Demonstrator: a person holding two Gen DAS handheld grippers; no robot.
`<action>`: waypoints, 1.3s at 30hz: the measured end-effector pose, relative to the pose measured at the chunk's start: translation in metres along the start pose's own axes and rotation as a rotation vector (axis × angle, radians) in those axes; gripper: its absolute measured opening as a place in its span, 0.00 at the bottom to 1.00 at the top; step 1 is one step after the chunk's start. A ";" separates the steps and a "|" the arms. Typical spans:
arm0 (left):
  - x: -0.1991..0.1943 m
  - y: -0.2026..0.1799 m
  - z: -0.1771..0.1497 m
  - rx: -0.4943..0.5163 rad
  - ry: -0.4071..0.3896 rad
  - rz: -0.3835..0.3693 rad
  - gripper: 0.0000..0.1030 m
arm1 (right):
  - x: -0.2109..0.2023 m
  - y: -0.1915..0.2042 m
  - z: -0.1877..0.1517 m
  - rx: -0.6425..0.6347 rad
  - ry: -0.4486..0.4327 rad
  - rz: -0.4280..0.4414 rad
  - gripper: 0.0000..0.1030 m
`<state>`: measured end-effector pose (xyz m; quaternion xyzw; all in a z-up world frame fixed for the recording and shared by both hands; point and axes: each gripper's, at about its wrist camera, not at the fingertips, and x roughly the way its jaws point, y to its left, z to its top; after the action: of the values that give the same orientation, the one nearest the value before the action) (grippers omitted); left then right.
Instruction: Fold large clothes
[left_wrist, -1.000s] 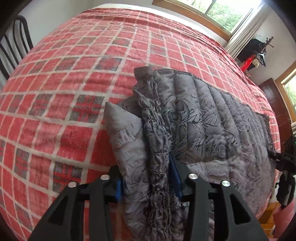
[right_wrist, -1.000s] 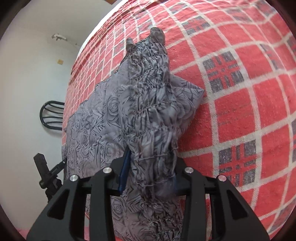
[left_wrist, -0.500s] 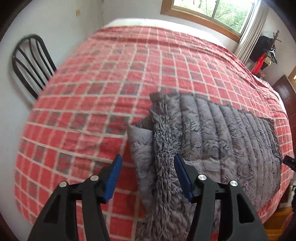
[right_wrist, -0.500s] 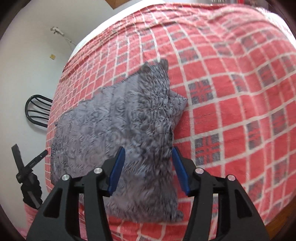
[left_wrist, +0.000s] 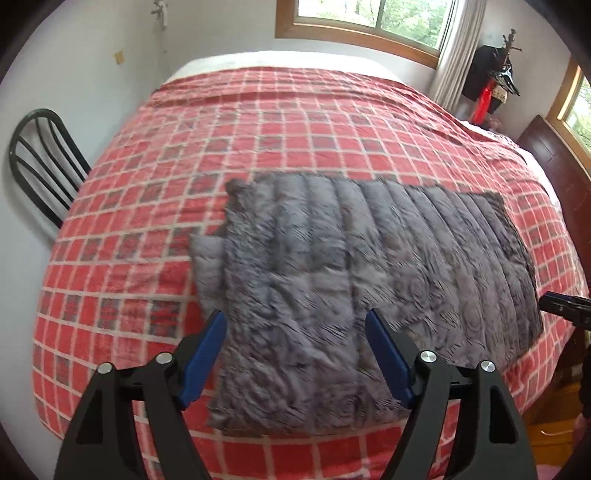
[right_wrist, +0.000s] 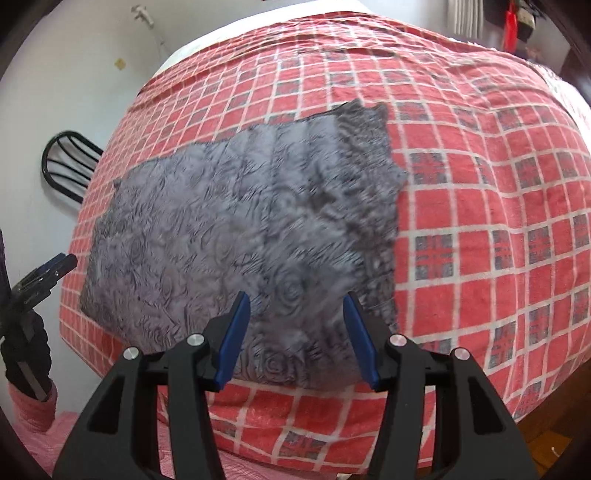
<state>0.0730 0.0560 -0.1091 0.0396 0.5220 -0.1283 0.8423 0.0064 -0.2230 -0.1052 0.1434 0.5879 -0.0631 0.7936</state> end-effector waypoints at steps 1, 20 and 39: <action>0.003 -0.001 -0.003 -0.002 0.006 -0.005 0.76 | 0.003 0.001 -0.001 0.001 0.002 -0.008 0.51; 0.056 -0.001 -0.036 0.009 0.069 -0.001 0.75 | 0.058 -0.004 -0.017 0.035 0.044 -0.054 0.53; 0.036 -0.006 -0.027 0.001 0.039 0.011 0.75 | 0.024 -0.010 -0.002 0.033 0.053 -0.062 0.51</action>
<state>0.0632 0.0490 -0.1523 0.0456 0.5380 -0.1230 0.8327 0.0089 -0.2303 -0.1300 0.1396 0.6119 -0.0936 0.7729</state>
